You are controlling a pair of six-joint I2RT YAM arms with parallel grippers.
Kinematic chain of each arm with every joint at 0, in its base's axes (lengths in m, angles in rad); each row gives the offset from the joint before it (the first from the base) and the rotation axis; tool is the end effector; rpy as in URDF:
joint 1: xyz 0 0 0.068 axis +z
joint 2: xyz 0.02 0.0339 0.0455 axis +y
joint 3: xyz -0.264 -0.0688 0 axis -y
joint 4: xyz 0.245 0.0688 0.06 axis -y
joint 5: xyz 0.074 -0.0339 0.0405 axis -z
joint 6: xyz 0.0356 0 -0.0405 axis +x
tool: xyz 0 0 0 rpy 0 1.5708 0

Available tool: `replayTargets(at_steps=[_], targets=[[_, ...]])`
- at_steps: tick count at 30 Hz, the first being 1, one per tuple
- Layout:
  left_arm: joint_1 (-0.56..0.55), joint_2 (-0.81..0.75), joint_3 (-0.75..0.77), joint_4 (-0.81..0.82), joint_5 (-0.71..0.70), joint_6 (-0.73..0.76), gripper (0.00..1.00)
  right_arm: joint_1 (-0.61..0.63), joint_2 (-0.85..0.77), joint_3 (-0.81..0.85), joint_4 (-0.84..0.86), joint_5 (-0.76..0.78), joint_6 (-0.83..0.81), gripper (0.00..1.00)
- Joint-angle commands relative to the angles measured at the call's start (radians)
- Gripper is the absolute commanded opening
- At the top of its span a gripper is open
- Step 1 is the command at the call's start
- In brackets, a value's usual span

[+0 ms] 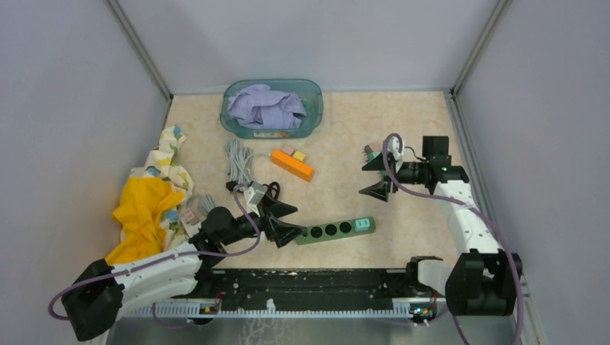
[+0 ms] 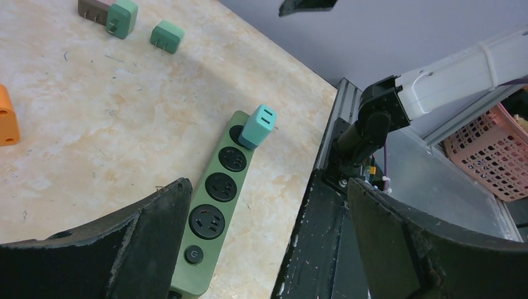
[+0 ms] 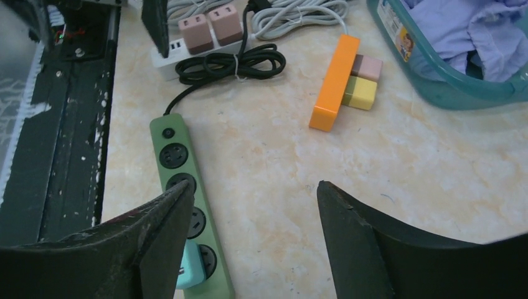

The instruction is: Pull the plug off the socket

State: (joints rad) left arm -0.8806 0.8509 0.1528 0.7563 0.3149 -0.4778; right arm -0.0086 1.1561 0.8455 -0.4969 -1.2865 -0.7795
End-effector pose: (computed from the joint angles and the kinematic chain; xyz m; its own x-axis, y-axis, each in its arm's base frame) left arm 0.1060 -0.1457 0.2068 -0.3948 -0.2086 -0.8948 0.8429 0.3052 -0.4431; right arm 0.2236 0.0322 0.2767 -0.0492 -0.1967 -0.9792 -0.9781 0.2079 0.0074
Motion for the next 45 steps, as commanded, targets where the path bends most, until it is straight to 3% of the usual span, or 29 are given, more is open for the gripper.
replayTargets(at_steps=[1,4,13,26,45], targets=[[0.001,-0.026,0.003,0.025,0.003,0.006,1.0,0.017,-0.073,0.037,-0.397,-0.051,-0.487,0.74],[0.003,-0.031,0.0,0.027,-0.003,0.011,1.0,0.048,-0.105,-0.008,-0.44,-0.024,-0.552,0.76],[0.003,-0.004,-0.01,0.076,-0.009,0.009,1.0,0.065,-0.178,-0.165,-0.327,0.077,-0.552,0.82],[0.002,0.096,0.008,0.159,0.006,0.001,1.0,0.065,-0.173,-0.184,-0.347,0.122,-0.606,0.82],[0.001,0.116,-0.002,0.18,-0.009,0.002,1.0,0.065,-0.167,-0.193,-0.355,0.139,-0.618,0.82]])
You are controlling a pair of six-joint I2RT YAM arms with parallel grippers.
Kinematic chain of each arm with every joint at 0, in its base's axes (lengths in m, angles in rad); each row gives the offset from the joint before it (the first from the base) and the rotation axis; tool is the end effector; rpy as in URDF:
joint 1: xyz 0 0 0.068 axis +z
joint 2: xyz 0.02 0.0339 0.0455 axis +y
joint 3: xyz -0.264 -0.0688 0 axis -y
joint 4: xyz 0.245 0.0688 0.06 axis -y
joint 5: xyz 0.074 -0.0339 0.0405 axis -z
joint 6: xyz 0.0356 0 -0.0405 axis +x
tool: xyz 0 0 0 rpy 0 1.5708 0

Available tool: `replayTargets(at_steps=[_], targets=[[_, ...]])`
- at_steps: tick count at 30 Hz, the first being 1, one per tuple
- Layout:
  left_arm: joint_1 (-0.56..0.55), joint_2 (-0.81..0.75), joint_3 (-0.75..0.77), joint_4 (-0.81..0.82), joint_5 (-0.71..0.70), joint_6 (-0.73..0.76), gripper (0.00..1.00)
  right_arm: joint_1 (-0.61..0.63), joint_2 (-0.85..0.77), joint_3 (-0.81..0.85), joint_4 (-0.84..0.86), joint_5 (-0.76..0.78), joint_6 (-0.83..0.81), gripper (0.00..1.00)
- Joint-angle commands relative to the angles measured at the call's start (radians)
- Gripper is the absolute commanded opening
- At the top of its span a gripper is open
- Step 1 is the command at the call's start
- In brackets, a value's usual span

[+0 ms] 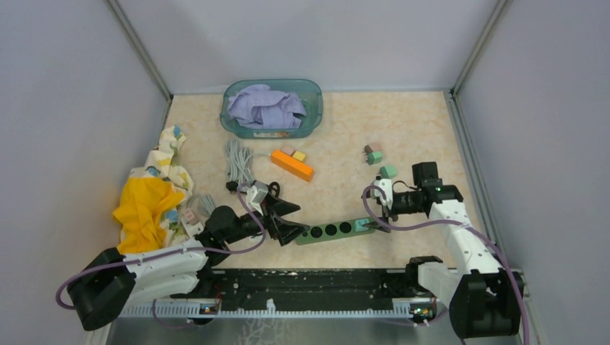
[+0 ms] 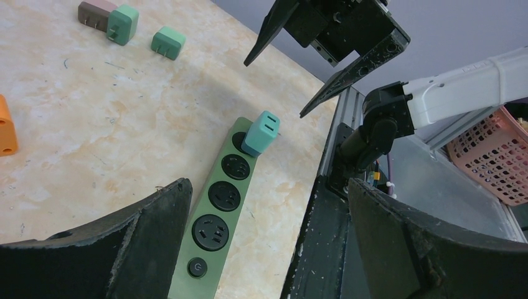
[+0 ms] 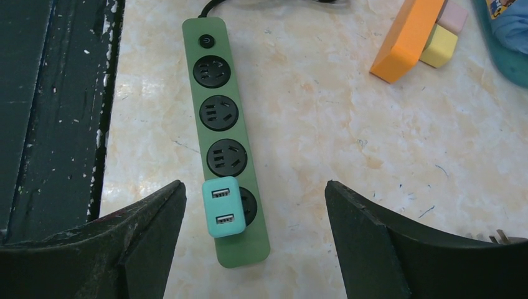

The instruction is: Pull the plug off the socket

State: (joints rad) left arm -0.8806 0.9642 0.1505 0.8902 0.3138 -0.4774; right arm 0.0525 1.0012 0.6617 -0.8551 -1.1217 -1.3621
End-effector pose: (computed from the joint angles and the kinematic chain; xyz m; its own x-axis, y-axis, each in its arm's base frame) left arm 0.1118 -0.1527 0.2018 -0.3838 -0.2215 -0.8964 0.8479 0.3000 -0.4372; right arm 0.1596 0.0405 0.2276 0.1532 -0.4173 -0.8958 -0.9818 0.0385 -0.1858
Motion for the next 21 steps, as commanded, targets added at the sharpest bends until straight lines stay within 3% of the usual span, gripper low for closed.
replayTargets(at_steps=[1,16,21], targets=[[0.002,0.005,0.0,0.047,-0.009,0.001,1.0,0.004,-0.011,-0.01,0.002,-0.026,-0.037,0.82],[0.002,0.042,-0.018,0.079,-0.023,-0.001,1.0,0.073,0.041,-0.025,-0.006,0.049,-0.07,0.83],[0.003,0.045,-0.023,0.087,-0.024,-0.005,1.0,0.126,0.072,-0.042,0.022,0.122,-0.065,0.75]])
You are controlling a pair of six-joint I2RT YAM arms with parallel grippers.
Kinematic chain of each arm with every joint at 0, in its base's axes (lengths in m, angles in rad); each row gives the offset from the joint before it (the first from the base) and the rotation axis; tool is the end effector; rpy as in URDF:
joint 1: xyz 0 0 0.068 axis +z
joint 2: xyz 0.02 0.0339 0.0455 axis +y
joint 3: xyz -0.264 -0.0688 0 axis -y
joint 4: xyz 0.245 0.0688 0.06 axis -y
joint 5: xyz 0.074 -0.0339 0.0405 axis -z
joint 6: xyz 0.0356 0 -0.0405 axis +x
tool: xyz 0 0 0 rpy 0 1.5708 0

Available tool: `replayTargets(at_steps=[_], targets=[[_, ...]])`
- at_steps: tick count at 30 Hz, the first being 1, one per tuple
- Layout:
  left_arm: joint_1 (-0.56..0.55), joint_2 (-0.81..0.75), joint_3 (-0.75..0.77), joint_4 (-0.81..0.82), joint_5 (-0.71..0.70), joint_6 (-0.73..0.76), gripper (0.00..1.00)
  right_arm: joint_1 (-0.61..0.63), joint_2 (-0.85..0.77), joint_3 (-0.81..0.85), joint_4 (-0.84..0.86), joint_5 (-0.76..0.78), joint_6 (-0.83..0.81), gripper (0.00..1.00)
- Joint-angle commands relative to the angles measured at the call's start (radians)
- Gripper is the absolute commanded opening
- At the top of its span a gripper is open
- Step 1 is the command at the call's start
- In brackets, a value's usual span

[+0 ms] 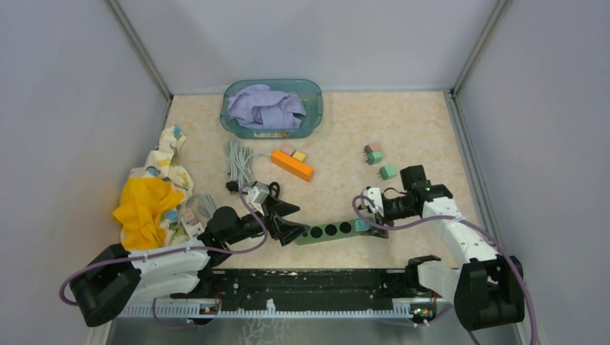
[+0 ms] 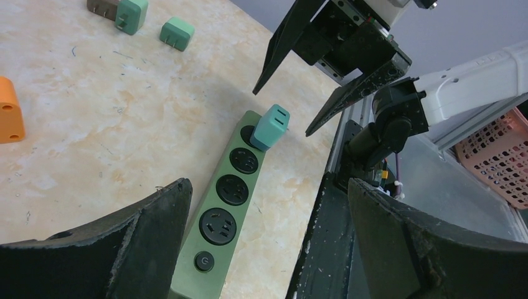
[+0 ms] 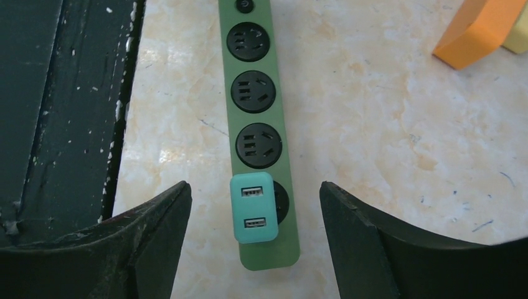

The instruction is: Pull the plug off the socket

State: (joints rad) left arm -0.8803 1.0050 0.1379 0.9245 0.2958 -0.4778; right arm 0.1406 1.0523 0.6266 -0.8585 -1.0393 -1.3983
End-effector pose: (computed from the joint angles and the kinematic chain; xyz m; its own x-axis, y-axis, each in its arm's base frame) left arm 0.1134 -0.1536 0.1946 -0.3919 -0.2163 -0.8942 0.8363 0.3215 -0.4442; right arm 0.1572 0.0532 0.2080 0.1447 -0.4838 -0.8631 -0.9893 -0.0522 -0.1366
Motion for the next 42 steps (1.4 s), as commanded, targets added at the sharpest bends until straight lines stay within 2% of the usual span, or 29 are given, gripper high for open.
replayTargets(at_steps=[1,5,14,16,19,22,24,33,37,42], targets=[[0.002,0.006,-0.012,0.054,-0.007,-0.005,1.0,0.048,0.029,-0.009,0.035,0.06,-0.022,0.72],[0.003,0.004,-0.016,0.055,-0.009,-0.004,1.0,0.073,0.051,-0.012,0.052,0.108,-0.021,0.59],[0.003,0.012,-0.016,0.062,-0.003,-0.002,1.0,0.137,0.077,-0.026,0.093,0.191,-0.015,0.4],[0.002,0.015,-0.015,0.062,0.003,0.003,1.0,0.141,0.08,-0.017,0.086,0.19,-0.019,0.34],[0.001,0.029,-0.011,0.069,0.019,0.023,0.99,0.145,0.074,-0.012,0.078,0.175,-0.025,0.17],[-0.009,0.067,0.011,0.071,0.036,0.072,1.0,0.155,0.07,-0.008,0.071,0.155,-0.031,0.09],[-0.039,0.105,0.033,0.065,0.029,0.132,1.0,0.172,0.071,-0.006,0.066,0.137,-0.035,0.06],[-0.267,0.366,0.139,0.014,-0.114,0.711,1.0,0.26,0.086,0.007,0.061,0.101,-0.033,0.01],[-0.279,0.486,0.208,-0.016,-0.128,0.801,1.0,0.267,0.085,0.009,0.061,0.098,-0.031,0.01],[-0.279,0.605,0.31,-0.067,-0.14,0.843,1.0,0.268,0.083,0.007,0.065,0.101,-0.026,0.01]])
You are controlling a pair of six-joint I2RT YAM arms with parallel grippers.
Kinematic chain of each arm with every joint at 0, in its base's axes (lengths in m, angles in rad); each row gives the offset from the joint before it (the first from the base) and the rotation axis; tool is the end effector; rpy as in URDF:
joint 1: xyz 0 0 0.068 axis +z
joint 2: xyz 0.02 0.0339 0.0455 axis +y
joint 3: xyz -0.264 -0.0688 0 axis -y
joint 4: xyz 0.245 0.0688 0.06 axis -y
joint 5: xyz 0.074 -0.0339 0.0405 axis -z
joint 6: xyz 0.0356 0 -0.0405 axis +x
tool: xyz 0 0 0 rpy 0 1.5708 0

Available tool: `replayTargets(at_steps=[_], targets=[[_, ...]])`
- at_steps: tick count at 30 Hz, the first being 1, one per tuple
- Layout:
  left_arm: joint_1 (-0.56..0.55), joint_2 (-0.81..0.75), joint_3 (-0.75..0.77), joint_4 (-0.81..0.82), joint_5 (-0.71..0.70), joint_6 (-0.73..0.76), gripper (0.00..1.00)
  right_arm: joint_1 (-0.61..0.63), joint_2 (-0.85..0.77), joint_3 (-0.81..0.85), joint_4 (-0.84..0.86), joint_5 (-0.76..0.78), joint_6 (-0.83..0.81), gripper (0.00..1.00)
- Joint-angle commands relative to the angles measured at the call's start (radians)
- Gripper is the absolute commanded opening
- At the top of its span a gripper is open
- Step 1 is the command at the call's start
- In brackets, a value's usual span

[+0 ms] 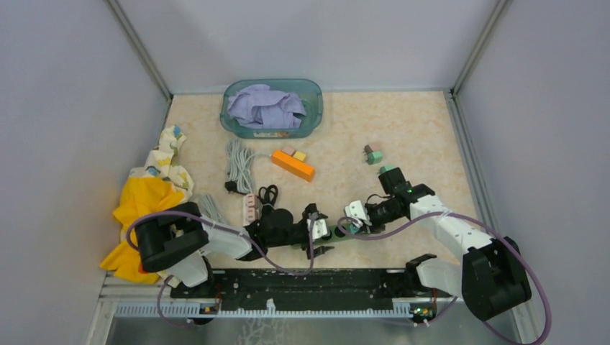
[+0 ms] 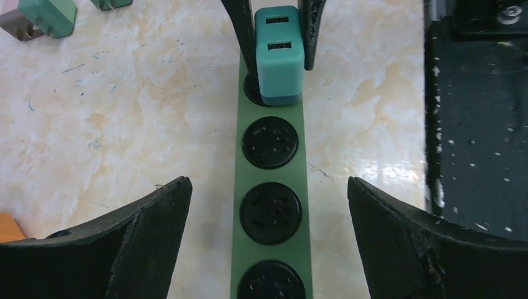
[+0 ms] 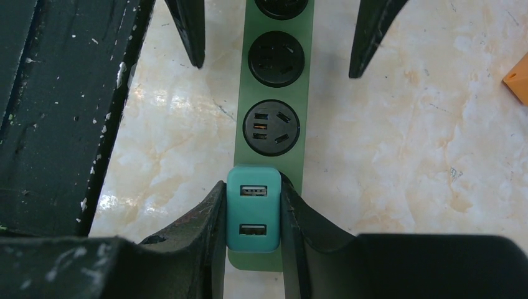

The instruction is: Pull the plug off the socket

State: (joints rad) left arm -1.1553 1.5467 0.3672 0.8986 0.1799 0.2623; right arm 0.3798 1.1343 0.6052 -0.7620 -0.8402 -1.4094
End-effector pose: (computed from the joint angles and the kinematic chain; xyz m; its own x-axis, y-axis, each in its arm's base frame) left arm 0.1021 -0.2471 0.1436 0.1433 0.3072 -0.9408 0.9654 0.1659 0.2012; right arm 0.1547 0.0903 0.1869 0.2892 -0.5937 -0.7509 -0.9515 -0.2644 -0.1574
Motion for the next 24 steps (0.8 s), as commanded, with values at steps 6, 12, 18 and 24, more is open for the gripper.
replayTargets(at_steps=[6,12,18,24], targets=[[-0.002,0.154,0.171,-0.154,-0.026,0.107,0.89,0.028,0.0,0.028,-0.03,-0.096,-0.013,0.01],[-0.003,0.177,0.18,-0.165,0.01,0.084,0.72,0.028,-0.001,0.03,-0.029,-0.097,-0.01,0.01],[-0.002,0.193,0.188,-0.185,0.027,0.074,0.43,0.028,0.001,0.03,-0.022,-0.1,0.002,0.01],[-0.001,0.187,0.177,-0.187,0.024,0.063,0.01,0.028,-0.002,0.037,-0.005,-0.14,0.042,0.01]])
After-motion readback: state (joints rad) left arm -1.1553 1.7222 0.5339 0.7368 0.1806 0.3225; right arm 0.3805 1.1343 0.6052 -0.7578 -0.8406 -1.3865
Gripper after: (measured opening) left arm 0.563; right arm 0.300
